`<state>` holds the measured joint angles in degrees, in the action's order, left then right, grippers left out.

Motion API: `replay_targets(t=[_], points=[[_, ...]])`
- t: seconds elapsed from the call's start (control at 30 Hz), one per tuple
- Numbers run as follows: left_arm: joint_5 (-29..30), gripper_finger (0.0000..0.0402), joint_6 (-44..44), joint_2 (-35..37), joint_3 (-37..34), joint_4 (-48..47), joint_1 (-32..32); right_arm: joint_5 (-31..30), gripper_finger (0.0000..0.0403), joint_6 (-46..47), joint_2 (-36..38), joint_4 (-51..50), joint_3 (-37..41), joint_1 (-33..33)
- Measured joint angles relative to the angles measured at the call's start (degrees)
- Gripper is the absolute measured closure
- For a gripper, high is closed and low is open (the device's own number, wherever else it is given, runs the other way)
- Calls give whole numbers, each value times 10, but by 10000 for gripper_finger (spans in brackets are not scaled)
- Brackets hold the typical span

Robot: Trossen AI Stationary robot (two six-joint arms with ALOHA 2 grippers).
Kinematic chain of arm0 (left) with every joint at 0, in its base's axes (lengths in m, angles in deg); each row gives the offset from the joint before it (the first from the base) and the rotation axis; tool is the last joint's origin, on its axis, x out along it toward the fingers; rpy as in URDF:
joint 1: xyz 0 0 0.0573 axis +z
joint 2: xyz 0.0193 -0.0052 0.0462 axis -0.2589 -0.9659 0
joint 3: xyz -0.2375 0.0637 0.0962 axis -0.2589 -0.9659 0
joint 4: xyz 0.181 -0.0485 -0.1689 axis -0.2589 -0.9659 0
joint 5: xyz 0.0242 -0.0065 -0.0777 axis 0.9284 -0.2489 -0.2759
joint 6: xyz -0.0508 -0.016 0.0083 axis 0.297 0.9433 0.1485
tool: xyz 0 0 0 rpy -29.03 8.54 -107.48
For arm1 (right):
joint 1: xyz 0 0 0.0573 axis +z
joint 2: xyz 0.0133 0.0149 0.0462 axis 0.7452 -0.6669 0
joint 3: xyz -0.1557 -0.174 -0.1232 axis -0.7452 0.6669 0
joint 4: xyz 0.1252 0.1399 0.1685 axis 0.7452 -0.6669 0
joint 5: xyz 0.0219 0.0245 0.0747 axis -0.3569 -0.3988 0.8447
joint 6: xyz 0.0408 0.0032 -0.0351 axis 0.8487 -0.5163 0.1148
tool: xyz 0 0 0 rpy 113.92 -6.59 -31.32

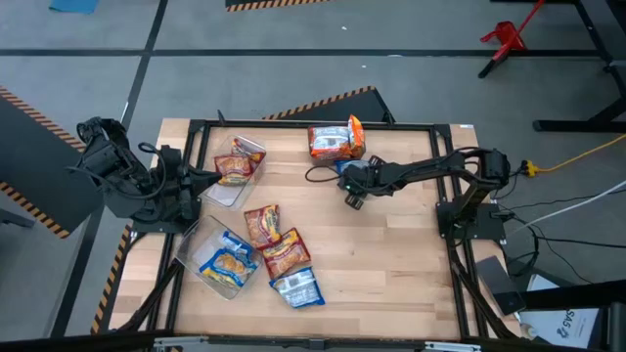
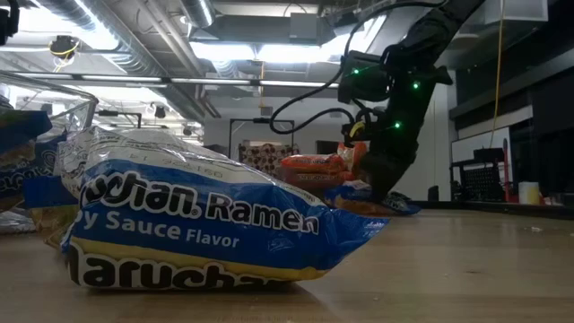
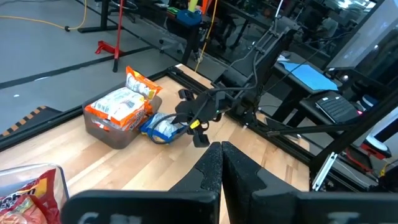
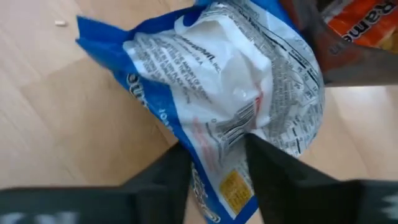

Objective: Sort Maruchan noodles
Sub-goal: Put the top blue noodle pack into the bottom transparent bin

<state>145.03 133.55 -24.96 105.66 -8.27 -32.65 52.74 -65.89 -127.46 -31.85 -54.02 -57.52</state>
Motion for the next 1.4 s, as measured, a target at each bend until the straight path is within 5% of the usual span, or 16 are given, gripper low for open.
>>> replay_targets(t=[0.23,0.57,0.83,1.07,1.23,1.4], points=[[0,401,0,0,0,0,0,47,392,0,0,-6,-18,0],[0,401,-1,0,0,0,0,185,401,30,0,-8,-114,25],[1,401,-1,0,0,0,0,210,402,38,0,25,-237,93],[3,401,-1,0,0,0,0,223,403,76,-10,208,-260,138],[7,401,-1,3,0,0,0,271,403,92,-79,312,-316,153],[11,401,-3,4,0,0,0,308,403,84,-184,309,-444,172]])
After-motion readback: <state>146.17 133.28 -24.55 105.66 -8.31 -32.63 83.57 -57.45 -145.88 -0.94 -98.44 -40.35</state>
